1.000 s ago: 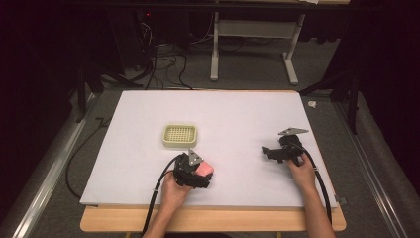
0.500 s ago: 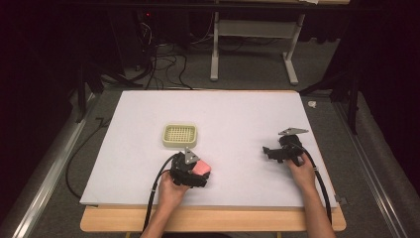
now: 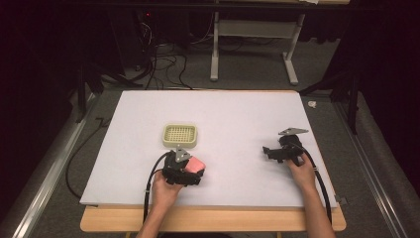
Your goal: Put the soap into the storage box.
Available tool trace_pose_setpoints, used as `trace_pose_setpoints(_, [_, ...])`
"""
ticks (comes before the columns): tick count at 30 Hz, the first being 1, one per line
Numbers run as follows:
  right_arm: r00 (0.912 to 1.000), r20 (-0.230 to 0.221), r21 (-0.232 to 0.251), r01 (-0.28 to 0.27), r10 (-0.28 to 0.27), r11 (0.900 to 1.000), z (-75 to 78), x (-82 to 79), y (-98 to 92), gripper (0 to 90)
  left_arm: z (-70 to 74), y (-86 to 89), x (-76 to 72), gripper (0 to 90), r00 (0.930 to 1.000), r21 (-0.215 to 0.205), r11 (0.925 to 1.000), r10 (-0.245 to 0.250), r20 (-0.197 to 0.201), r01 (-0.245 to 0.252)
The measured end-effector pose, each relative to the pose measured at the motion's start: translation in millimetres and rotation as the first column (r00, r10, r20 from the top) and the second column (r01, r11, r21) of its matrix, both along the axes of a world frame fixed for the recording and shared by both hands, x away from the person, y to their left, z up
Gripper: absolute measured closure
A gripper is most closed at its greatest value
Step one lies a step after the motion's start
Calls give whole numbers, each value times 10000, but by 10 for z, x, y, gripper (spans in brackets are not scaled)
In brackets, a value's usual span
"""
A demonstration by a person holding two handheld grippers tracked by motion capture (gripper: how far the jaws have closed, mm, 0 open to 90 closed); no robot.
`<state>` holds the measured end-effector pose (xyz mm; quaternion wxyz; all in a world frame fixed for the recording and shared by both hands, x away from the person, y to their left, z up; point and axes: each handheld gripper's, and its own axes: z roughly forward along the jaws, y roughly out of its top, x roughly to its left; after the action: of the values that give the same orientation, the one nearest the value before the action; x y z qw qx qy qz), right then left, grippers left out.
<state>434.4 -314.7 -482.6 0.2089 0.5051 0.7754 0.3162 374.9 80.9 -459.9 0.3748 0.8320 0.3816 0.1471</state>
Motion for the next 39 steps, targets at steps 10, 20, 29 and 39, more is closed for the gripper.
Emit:
trace_pose_setpoints(10, [10000,6,-4,-2,2,10000,0,0,0,150,94,77,14,140,9998,-69,9998,193,78,-192])
trace_pose_setpoints(20, [10000,9,-7,-4,4,10000,0,0,0,150,130,162,31,140,9990,-257,9987,451,25,-450])
trace_pose_setpoints(29, [10000,18,-20,-18,18,10000,-1,0,0,150,191,257,48,140,9969,-353,9963,784,-6,-784])
trace_pose_setpoints(39, [10000,9,-12,-5,5,10000,-1,-1,0,150,266,331,88,140,9938,-340,9933,1105,121,-1101])
